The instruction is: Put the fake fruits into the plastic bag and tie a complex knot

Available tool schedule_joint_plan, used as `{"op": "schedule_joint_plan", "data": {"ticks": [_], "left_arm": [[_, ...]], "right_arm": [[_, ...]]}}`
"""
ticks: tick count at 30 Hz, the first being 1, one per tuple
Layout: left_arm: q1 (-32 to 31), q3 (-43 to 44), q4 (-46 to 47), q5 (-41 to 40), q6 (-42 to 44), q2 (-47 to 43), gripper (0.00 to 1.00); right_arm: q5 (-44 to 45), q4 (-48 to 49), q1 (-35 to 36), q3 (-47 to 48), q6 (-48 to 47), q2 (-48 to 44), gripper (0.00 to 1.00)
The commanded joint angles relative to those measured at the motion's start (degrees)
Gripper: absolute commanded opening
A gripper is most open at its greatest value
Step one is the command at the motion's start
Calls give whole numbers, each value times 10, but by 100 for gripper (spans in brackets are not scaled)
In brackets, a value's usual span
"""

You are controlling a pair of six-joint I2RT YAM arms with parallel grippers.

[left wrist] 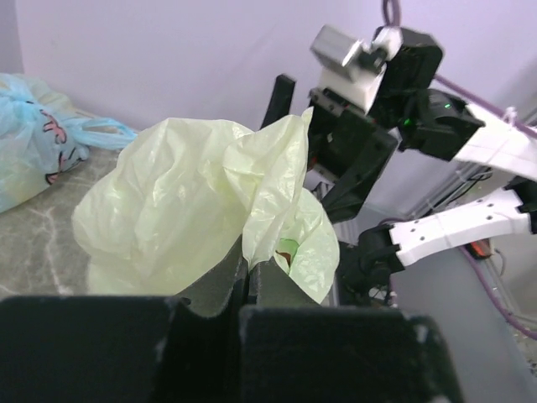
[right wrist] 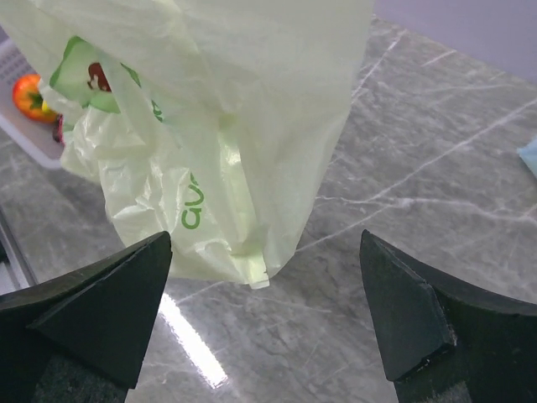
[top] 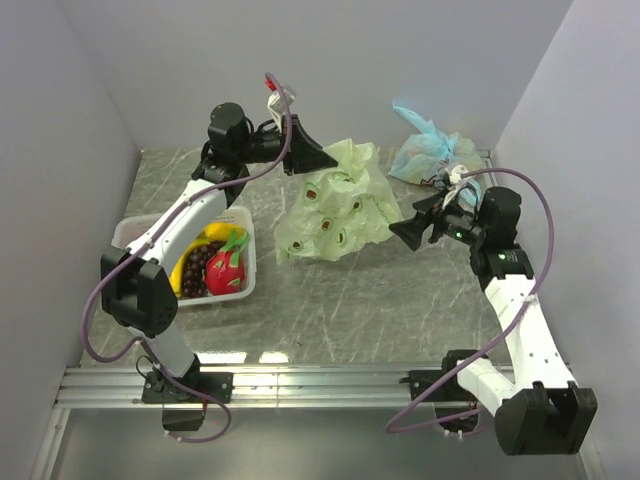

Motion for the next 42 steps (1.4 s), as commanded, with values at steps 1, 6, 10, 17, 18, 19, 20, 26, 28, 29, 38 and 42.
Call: {"op": "schedule_joint_plan", "data": {"ticks": [1,6,10,17,18,19,20,26,28,29,38,42], "left_arm": [[0,-7,60,18,-44,-30,0],[1,-6,75,12,-55,-32,0],[12,-8,90,8,-79,-39,0],[81,0,-37,-12,8,-76,0],[85,4,-67,-9,54,-80,0],[84,8,-100,-10,79,-82,0],[84,8,-160,-13,101,-93,0],[84,6,-323,-31,199,-135,0],[83,-1,-331,-27,178,-140,0],[80,-13,-323,-37,164,-139,0],[73,152,-399,-161,125,87,58],[87,105,-351,-154,128,84,75]], "right_arm": [[10,-18,37,30,-53,19,99],[27,-40,85,35,-92,65,83],[56,-102,86,79,-135,90,0],[-22,-293,-33,91,-254,9,0],[-27,-338,-37,92,-268,0,0],[-32,-355,-40,94,-289,-16,0],[-40,-373,-40,95,-298,-25,0],[-84,-484,-40,134,-319,-55,0],[-108,-494,-40,157,-295,-42,0],[-110,-471,-41,160,-275,-34,0],[-105,-407,-65,226,-145,244,0],[-109,-417,-81,306,-141,378,0]]}}
